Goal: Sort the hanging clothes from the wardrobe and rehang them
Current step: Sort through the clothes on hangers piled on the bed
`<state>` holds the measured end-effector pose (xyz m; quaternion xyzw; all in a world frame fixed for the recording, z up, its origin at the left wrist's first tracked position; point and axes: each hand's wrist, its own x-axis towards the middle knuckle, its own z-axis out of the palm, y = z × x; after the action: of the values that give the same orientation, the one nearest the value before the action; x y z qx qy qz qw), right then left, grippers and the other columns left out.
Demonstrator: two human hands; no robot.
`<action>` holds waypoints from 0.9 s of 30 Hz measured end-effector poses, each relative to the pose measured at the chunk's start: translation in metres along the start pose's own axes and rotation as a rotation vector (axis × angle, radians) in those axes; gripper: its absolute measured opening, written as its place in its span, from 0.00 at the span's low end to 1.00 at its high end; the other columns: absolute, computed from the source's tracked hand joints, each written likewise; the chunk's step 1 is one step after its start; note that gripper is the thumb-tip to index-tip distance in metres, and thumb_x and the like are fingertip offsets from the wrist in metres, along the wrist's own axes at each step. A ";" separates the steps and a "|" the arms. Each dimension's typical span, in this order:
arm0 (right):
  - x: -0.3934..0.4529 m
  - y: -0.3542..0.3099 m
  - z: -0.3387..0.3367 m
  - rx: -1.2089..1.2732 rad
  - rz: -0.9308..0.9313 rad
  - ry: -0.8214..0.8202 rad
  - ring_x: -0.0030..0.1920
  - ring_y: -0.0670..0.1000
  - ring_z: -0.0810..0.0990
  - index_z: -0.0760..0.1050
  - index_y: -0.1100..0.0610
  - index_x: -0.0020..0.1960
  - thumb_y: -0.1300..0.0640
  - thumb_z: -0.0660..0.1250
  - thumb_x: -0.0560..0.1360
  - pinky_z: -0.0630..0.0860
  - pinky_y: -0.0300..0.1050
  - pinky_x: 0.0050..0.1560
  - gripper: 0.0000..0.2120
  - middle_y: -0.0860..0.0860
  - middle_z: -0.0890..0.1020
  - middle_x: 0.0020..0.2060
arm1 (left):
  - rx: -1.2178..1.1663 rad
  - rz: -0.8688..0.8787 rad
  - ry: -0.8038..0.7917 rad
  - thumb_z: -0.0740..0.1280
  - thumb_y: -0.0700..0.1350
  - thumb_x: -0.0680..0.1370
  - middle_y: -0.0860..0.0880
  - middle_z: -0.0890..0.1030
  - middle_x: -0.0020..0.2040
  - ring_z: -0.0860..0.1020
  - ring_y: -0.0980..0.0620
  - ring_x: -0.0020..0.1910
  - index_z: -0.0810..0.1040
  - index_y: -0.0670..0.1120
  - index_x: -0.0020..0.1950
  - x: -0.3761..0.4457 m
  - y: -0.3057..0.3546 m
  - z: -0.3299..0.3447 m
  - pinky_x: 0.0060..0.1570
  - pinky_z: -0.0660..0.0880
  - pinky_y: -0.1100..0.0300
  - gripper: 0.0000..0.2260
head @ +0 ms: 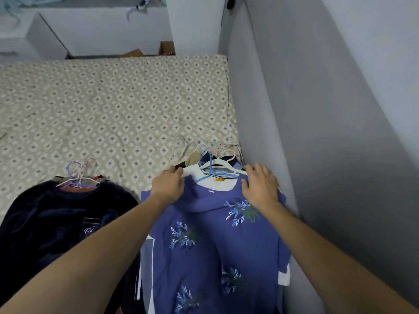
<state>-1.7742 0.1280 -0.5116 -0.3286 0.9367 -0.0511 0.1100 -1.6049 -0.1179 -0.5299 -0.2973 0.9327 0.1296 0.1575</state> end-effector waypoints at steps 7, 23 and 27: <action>-0.008 -0.096 0.005 0.086 -0.168 0.035 0.62 0.59 0.75 0.73 0.55 0.70 0.49 0.68 0.78 0.75 0.58 0.58 0.22 0.53 0.77 0.61 | -0.049 0.020 0.071 0.59 0.54 0.83 0.45 0.74 0.64 0.73 0.41 0.63 0.70 0.49 0.73 -0.045 -0.065 -0.014 0.52 0.74 0.46 0.20; -0.030 -0.466 0.167 0.137 -0.318 -0.179 0.67 0.58 0.73 0.68 0.55 0.77 0.43 0.64 0.82 0.74 0.56 0.64 0.28 0.53 0.75 0.68 | -0.021 -0.191 0.053 0.53 0.64 0.84 0.48 0.70 0.73 0.68 0.44 0.71 0.58 0.52 0.83 -0.144 -0.487 0.048 0.66 0.70 0.47 0.30; 0.004 -0.519 0.221 0.136 -0.288 -0.245 0.71 0.57 0.68 0.63 0.56 0.80 0.43 0.62 0.83 0.72 0.54 0.69 0.30 0.54 0.70 0.72 | -0.002 -0.203 0.047 0.52 0.65 0.84 0.47 0.69 0.74 0.67 0.43 0.73 0.58 0.52 0.83 -0.117 -0.580 0.066 0.66 0.69 0.46 0.31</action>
<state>-1.4108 -0.2844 -0.6394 -0.4547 0.8540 -0.0888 0.2368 -1.1546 -0.4937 -0.6323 -0.3932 0.9012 0.1069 0.1476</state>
